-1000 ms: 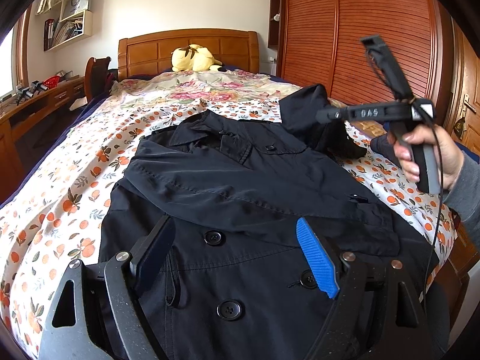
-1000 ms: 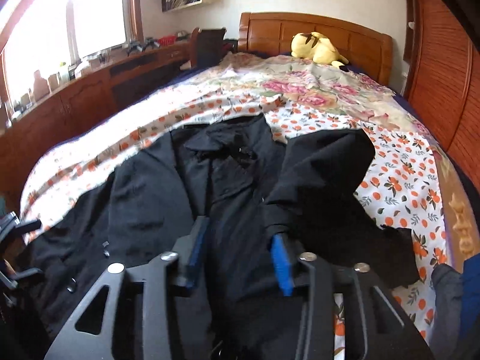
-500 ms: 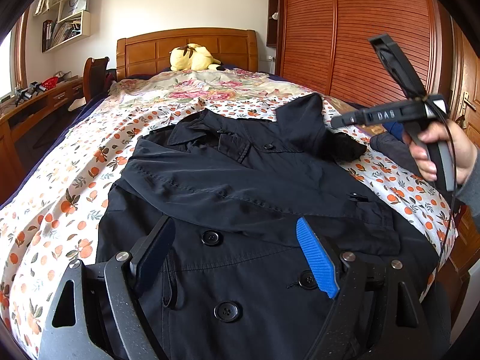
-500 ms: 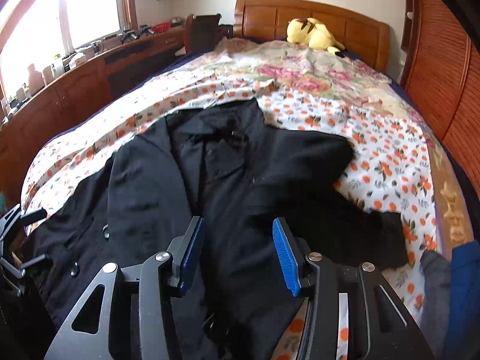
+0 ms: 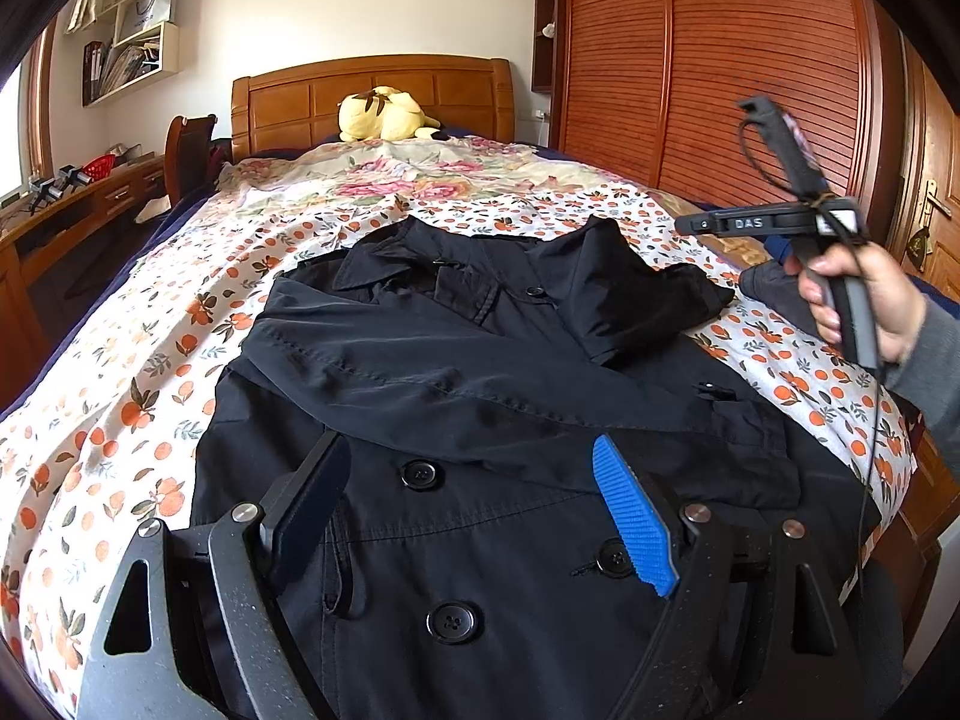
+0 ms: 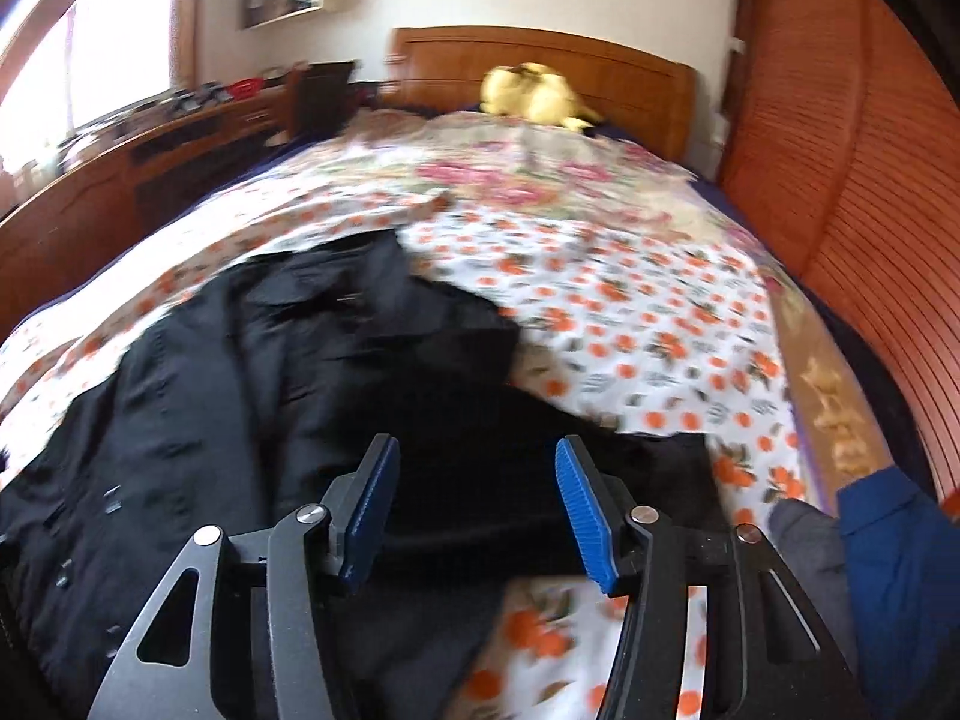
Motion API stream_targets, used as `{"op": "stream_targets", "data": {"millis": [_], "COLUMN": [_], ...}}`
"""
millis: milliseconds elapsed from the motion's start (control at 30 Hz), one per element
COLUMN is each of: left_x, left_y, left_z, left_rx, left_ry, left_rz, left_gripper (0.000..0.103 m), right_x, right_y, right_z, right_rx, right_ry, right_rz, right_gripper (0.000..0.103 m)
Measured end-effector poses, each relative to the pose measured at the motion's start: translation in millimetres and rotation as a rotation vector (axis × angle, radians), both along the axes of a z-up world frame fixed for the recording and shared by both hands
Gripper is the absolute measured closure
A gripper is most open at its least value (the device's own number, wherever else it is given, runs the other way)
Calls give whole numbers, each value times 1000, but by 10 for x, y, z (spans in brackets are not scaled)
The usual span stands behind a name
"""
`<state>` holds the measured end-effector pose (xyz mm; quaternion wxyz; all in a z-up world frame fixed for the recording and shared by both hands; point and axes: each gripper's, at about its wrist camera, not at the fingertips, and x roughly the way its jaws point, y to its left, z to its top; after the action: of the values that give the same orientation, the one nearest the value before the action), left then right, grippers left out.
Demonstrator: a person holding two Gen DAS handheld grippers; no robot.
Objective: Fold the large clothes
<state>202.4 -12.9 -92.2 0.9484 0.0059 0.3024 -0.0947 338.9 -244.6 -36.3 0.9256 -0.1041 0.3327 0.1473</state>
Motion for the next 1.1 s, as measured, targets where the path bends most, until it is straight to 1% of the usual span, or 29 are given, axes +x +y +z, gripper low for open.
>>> {"op": "stream_targets", "data": {"millis": [67, 167, 267, 400, 500, 533, 600, 700, 767, 833, 867, 900, 1033, 1100], "left_x": [2, -4, -2, 12, 17, 17, 23, 28, 25, 22, 17, 14, -16, -44], "left_y": [2, 6, 12, 8, 1, 2, 2, -4, -2, -4, -1, 5, 42, 58], "left_z": [2, 9, 9, 2, -6, -9, -10, -13, -10, -9, -8, -4, 28, 56], "left_rx": [1, 0, 0, 3, 6, 7, 7, 9, 5, 7, 7, 6, -5, -14], "left_ry": [1, 1, 1, 6, 8, 9, 11, 11, 11, 8, 7, 5, -5, -14], "left_rz": [0, 0, -1, -2, -2, -2, -2, -2, -3, -3, -3, -3, -2, -3], "left_gripper": [19, 19, 19, 19, 19, 19, 19, 19, 19, 19, 19, 19, 19, 19], "right_x": [181, 428, 607, 843, 999, 1025, 1058, 1058, 1051, 1021, 1001, 943, 699, 565], "right_y": [-149, -342, -463, -504, -597, -600, -627, -596, -539, -533, -513, -530, -493, -462], "right_z": [-109, -326, -554, -808, -976, -1034, -1093, -1107, -1119, -1137, -1123, -1110, -939, -764], "right_rx": [-8, -17, -32, -59, -75, -76, -56, -53, -74, -82, -91, -96, -118, -114], "right_ry": [14, 68, 120, 188, 239, 250, 244, 246, 239, 237, 231, 221, 160, 116], "right_rz": [-58, -129, -189, -249, -276, -279, -281, -286, -255, -209, -200, -192, -161, -148], "right_gripper": [45, 45, 45, 45, 44, 41, 39, 39, 47, 70, 77, 87, 96, 96]}}
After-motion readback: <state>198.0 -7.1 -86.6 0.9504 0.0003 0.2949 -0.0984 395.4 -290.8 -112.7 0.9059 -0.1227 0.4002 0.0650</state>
